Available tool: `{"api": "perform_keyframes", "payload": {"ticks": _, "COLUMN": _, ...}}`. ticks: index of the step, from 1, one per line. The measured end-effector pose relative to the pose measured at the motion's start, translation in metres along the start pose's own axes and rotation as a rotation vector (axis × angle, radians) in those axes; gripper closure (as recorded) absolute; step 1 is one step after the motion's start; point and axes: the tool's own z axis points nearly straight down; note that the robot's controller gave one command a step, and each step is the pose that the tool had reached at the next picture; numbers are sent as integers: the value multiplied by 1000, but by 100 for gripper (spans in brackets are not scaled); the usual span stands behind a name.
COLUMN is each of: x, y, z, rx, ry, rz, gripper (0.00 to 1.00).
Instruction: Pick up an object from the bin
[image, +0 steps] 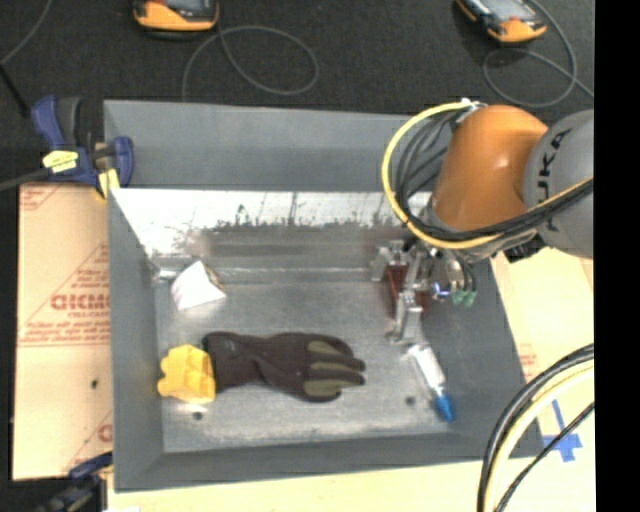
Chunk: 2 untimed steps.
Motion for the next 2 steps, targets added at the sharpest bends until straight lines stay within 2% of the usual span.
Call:
{"api": "perform_keyframes", "payload": {"ticks": 1, "x": -2, "y": 0, "z": -5, "rx": 1, "ry": -8, "rz": -1, "gripper": 0}}
{"api": "perform_keyframes", "payload": {"ticks": 2, "x": 3, "y": 38, "z": 30, "rx": 1, "ry": -14, "rz": 47, "gripper": 0}}
